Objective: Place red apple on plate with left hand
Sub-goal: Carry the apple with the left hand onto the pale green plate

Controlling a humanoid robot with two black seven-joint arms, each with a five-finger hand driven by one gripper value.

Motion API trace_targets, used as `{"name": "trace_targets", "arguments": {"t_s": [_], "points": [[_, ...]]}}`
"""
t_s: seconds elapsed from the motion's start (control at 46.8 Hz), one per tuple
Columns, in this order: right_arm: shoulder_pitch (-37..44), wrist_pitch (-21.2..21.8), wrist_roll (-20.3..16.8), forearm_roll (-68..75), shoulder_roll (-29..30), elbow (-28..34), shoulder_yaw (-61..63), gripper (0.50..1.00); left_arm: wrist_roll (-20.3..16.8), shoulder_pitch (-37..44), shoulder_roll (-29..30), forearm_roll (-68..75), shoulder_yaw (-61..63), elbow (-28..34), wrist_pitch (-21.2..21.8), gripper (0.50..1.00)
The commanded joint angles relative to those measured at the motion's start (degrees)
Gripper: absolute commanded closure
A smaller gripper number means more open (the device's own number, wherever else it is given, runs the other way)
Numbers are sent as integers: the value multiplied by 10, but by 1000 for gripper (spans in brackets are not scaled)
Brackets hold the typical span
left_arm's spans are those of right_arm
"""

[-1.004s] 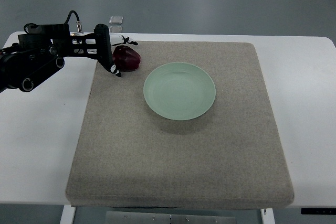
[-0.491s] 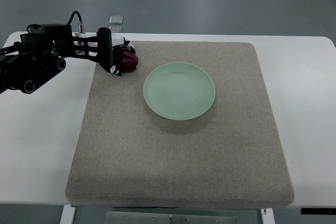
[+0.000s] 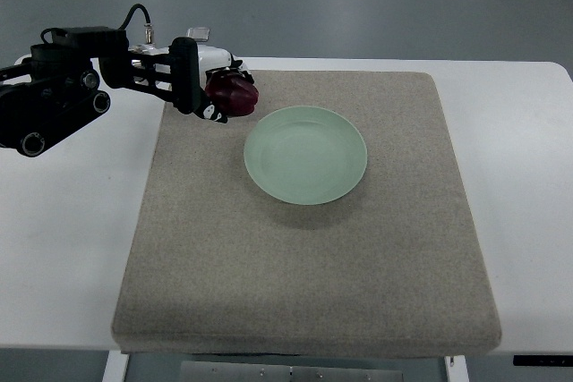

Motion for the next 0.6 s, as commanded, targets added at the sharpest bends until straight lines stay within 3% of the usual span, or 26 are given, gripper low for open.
{"name": "trace_targets", "arguments": {"t_s": [0.0, 0.192, 0.491, 0.577], "points": [[0, 0, 0, 0, 0, 0, 0, 572, -1, -1, 1, 0, -1, -34, 1, 1000], [0, 0, 0, 0, 0, 0, 0, 570, 0, -1, -28, 3, 1, -57, 1, 1000], [0, 0, 0, 0, 0, 0, 0, 572, 1, 21, -97, 31, 8, -18, 9, 1000], [0, 0, 0, 0, 0, 0, 0, 570, 2, 25, -105, 31, 8, -15, 20, 962]]}}
